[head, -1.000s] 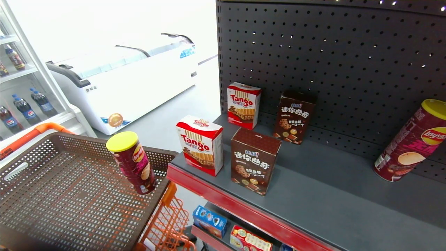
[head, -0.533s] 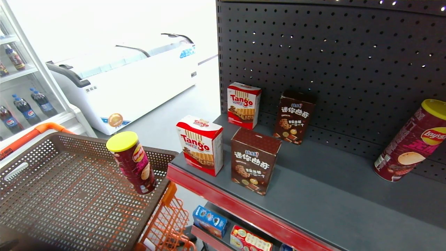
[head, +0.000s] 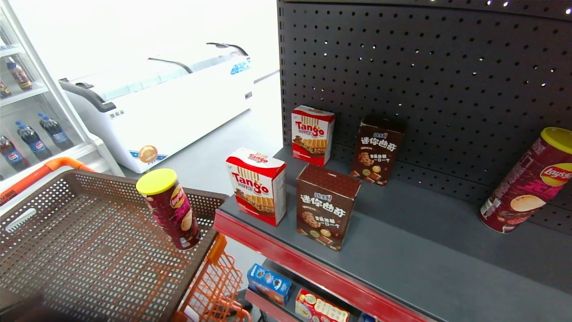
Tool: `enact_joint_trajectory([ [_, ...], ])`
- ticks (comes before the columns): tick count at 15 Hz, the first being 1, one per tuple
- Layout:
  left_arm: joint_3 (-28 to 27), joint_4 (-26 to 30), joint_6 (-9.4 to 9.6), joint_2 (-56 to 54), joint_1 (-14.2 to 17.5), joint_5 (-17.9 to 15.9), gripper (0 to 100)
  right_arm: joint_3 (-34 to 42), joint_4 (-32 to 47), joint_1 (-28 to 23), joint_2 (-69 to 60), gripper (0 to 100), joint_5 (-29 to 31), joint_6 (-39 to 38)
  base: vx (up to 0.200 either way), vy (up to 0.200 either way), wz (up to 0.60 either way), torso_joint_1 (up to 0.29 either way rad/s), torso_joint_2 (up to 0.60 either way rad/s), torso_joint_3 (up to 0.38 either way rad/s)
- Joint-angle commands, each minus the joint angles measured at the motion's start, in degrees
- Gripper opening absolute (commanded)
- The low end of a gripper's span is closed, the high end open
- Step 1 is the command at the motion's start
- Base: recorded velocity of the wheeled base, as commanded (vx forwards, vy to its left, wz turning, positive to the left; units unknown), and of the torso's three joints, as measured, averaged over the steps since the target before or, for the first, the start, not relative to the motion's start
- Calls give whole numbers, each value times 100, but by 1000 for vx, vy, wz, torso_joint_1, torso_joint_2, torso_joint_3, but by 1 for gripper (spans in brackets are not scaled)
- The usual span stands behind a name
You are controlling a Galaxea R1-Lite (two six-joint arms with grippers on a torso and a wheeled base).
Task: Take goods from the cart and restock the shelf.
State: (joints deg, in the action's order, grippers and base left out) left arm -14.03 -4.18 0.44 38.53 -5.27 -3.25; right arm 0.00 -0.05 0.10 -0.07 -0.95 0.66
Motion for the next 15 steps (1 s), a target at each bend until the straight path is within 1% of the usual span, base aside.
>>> enact_joint_trajectory([
  [1, 14, -171, 26, 260, -1, -8, 100, 0, -4, -1, 7, 100, -2, 4, 0, 0, 0, 0, 0, 0],
  [2, 23, -250, 18, 304, -1, -8, 100, 0, -4, -1, 7, 100, -2, 4, 0, 0, 0, 0, 0, 0],
  [3, 102, -812, 18, 708, 8, -8, 100, 0, -4, -1, 7, 100, -2, 4, 0, 0, 0, 0, 0, 0],
  [5, 102, -1392, 18, 1227, 78, -8, 100, 0, -4, -1, 7, 100, -2, 4, 0, 0, 0, 0, 0, 0],
  [7, 102, -1832, 44, 1657, 254, -8, 100, 0, -4, -1, 7, 100, -2, 4, 0, 0, 0, 0, 0, 0],
  [8, 120, -2350, 62, 2132, 483, -8, 100, 0, -4, -1, 7, 100, -2, 4, 0, 0, 0, 0, 0, 0],
  [9, 120, -2790, 88, 2580, 562, -8, 100, 0, -4, -1, 7, 100, -2, 4, 0, 0, 0, 0, 0, 0],
  [11, 120, -3467, 97, 3116, 588, -8, 100, 0, -4, -1, 7, 100, -2, 4, 0, 0, 0, 0, 0, 0],
  [12, 120, -3651, 97, 3301, 588, -8, 100, 0, -4, -1, 7, 100, -2, 4, 0, 0, 0, 0, 0, 0],
  [13, 102, -4099, 97, 3679, 588, -8, 100, 0, -4, -1, 7, 100, -2, 4, 0, 0, 0, 0, 0, 0],
  [14, 102, -4275, 97, 3828, 588, -8, 100, 0, -4, -1, 7, 100, -2, 4, 0, 0, 0, 0, 0, 0],
  [15, 120, -4583, 167, 4153, 588, 27, 100, 0, -4, -1, 7, 100, -2, 4, 0, 0, 0, 0, 0, 0],
])
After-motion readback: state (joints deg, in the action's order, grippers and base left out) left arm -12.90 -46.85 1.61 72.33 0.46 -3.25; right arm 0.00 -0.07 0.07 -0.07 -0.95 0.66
